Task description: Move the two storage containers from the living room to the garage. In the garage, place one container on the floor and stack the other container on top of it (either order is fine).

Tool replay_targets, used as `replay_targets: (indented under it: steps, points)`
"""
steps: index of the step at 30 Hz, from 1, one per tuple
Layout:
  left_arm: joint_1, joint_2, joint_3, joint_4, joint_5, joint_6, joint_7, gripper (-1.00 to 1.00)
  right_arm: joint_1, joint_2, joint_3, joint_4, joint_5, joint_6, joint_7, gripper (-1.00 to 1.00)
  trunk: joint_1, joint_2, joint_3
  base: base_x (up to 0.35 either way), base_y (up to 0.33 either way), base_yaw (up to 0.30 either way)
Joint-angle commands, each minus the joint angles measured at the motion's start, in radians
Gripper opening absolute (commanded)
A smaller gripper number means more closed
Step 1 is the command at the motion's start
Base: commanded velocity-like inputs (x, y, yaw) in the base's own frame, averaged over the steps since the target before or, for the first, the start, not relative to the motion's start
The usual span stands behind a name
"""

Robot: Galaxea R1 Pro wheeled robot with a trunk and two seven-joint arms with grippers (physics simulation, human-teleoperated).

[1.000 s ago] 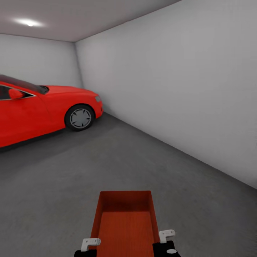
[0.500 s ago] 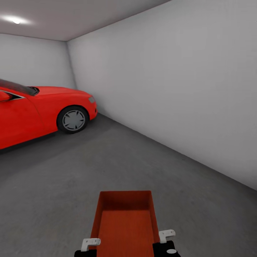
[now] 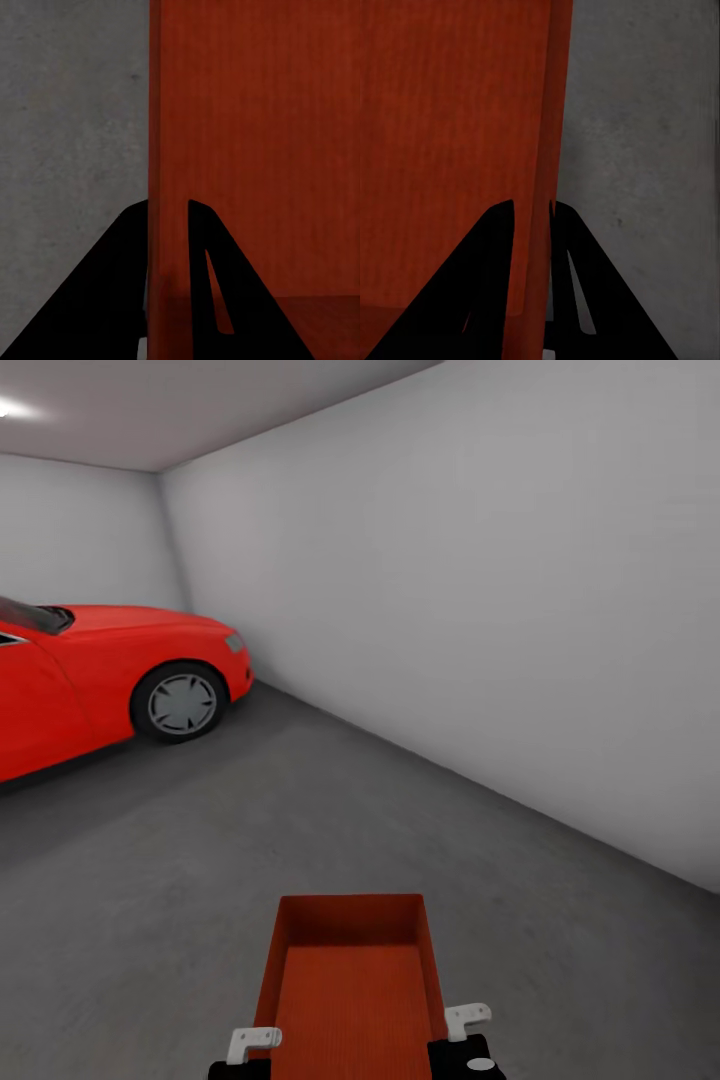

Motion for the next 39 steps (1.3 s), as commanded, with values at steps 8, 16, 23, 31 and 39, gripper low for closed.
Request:
replay_targets:
  steps: [8,16,23,31,39]
  points:
    - [-0.001,0.015,-0.006,-0.002,0.004,-0.032,0.007,-1.00,0.000,-0.025,0.018,0.004,-0.009,0.004,-0.001,-1.00,0.000,-0.001,-0.002,0.046,0.000,-0.277]
    - [-0.001,0.015,-0.006,-0.002,0.004,-0.032,0.007,-1.00,0.000,-0.025,0.018,0.003,-0.009,0.004,-0.001,-1.00,0.000,-0.001,-0.002,0.004,0.000,-0.284]
    - [-0.001,0.015,-0.006,-0.002,0.004,-0.032,0.007,-1.00,0.000,-0.025,0.018,0.003,-0.009,0.004,-0.001,-1.00,0.000,-0.001,-0.002,0.000,0.000,-0.285]
    - [-0.001,0.015,-0.006,-0.002,0.004,-0.032,0.007,-1.00,0.000,-0.025,0.018,0.002,-0.009,0.004,-0.001,-1.00,0.000,-0.001,-0.002,0.000,0.000,-0.280]
    - [-0.001,0.015,-0.006,-0.002,0.004,-0.032,0.007,-1.00,0.000,-0.025,0.018,0.002,-0.009,0.004,-0.001,-1.00,0.000,-0.001,-0.002,0.080,0.094,-0.254]
